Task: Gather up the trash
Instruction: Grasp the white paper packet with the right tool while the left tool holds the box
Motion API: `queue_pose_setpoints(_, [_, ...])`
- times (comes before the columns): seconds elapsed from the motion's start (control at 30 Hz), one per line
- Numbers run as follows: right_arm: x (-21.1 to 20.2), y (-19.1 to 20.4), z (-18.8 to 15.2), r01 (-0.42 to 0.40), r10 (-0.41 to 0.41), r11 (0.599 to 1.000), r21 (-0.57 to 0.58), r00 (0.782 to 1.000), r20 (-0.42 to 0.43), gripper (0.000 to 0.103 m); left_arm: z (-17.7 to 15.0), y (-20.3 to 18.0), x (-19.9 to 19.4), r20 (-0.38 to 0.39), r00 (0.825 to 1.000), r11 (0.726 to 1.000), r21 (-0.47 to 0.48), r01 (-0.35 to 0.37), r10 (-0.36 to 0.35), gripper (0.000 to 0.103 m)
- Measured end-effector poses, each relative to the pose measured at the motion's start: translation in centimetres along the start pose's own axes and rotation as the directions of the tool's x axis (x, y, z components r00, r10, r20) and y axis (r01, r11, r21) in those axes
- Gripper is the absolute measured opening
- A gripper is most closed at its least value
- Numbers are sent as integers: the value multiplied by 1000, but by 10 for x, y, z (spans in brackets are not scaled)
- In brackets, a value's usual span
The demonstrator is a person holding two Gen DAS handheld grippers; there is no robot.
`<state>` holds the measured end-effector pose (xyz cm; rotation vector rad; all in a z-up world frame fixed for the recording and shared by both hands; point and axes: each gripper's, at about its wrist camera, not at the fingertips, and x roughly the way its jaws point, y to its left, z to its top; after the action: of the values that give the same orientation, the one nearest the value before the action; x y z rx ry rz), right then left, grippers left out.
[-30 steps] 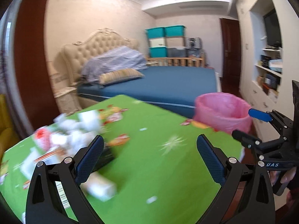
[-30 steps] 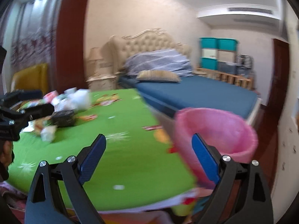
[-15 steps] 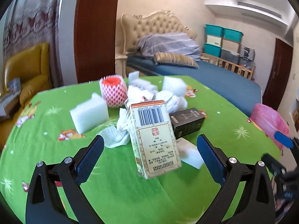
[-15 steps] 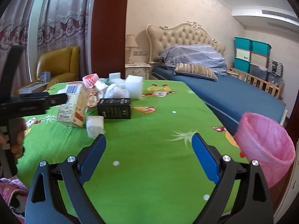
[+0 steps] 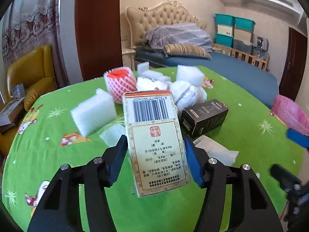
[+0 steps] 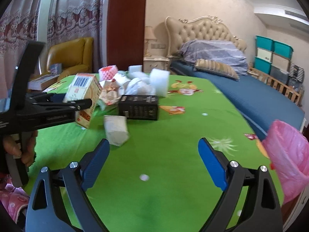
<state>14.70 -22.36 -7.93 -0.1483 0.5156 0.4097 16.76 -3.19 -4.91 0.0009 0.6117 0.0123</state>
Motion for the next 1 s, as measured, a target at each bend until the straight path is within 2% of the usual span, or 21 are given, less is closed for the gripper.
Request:
queue_pose_setpoints(0.17, [24, 27, 8, -40, 37, 997, -65, 998, -54, 90, -5, 18, -27, 44, 999, 1000, -1, 4, -4, 55])
queue_pose_setpoints(0.43, [62, 55, 24, -79, 60, 988, -129, 988, -144, 88, -25, 39, -45, 52, 999, 1000, -18, 1, 0, 55])
queue_pose_setpoints(0.57, [80, 58, 29, -73, 49, 990, -124, 982, -181, 72, -30, 44, -51, 60, 998, 999, -32, -7, 9, 55])
queue_pose_setpoints(0.6, [83, 59, 28, -68, 43, 990, -127, 980, -194, 62, -31, 45, -52, 62, 998, 999, -32, -10, 12, 55])
queue_pose_setpoints(0.63, [86, 60, 27, -65, 36, 989, -134, 977, -208, 47, -31, 45, -53, 63, 998, 999, -32, -10, 12, 55])
queue_pose_setpoints(0.67, [86, 61, 26, -70, 39, 988, -140, 976, -213, 38, -31, 45, -54, 63, 998, 999, -31, -10, 12, 55])
queue_pose_setpoints(0.73, [83, 62, 25, -75, 45, 987, -145, 978, -204, 33, -32, 45, -54, 64, 998, 999, -31, -8, 10, 55])
queue_pose_setpoints(1.0, [40, 41, 22, -58, 54, 997, -59, 996, -68, 29, -30, 28, -61, 82, 997, 1000, 15, 7, -8, 55])
